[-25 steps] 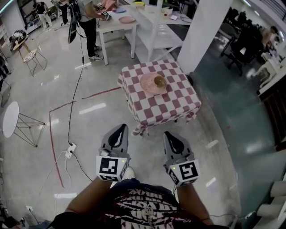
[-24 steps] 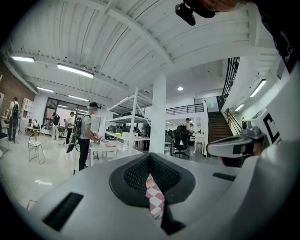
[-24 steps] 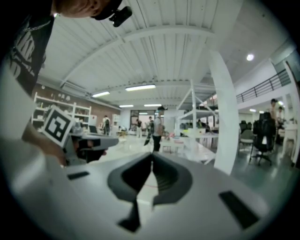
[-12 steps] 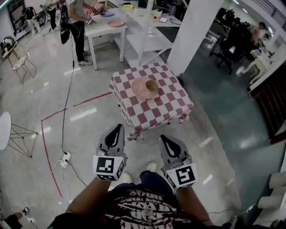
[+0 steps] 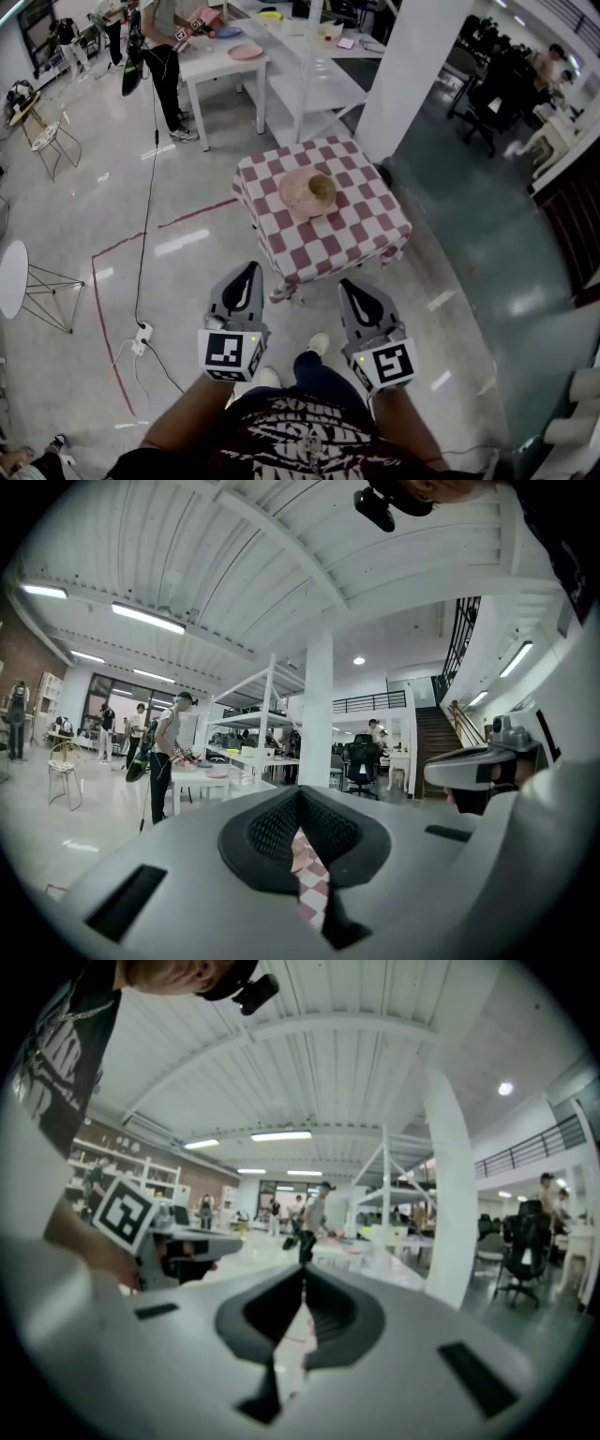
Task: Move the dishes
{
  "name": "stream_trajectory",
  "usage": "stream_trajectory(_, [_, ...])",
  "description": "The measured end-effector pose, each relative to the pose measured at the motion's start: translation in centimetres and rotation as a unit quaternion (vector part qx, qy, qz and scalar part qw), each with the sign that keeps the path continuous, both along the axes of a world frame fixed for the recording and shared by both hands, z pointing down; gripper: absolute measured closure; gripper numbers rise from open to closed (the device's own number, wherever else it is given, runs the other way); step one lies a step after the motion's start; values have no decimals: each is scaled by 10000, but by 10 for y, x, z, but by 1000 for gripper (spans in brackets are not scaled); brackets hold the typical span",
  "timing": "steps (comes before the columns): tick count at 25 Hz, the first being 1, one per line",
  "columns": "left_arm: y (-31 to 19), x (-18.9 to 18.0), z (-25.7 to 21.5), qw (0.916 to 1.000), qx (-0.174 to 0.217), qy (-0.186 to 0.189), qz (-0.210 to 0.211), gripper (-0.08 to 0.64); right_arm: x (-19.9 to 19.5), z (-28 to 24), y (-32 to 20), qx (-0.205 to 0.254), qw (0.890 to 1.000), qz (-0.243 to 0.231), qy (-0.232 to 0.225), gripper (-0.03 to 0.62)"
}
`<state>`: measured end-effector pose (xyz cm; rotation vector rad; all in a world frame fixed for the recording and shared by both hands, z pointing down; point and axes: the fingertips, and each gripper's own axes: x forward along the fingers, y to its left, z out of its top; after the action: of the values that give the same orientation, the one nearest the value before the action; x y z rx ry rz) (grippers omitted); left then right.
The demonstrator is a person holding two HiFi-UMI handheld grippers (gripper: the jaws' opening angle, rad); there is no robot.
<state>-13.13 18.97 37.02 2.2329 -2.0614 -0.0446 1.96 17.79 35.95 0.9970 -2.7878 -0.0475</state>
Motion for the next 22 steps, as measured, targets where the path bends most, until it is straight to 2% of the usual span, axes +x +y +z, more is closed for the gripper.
stream_trajectory(4, [-20,3,5,10000,-28,13,-54,535,-1,11,-19,-80,9999,-78,104,557])
stream_trajectory(8, [-45,9,9,9999,-47,58,-105,534,-2,12,-42,131,9993,-238,266,557])
stream_trajectory(12, [-70,13,16,9996,-125,142,-221,535,3,15,-70,85,9990,-337,277,557])
stream_trajectory(19, [-116,31,11,9994,-112,58,-330,535,19,6,-123,198,9980,-533,259,557])
stream_trajectory(22, [-133,41,6,9992,-163,-1,-375,534,28,4,-145,105,9981,-565,227,557])
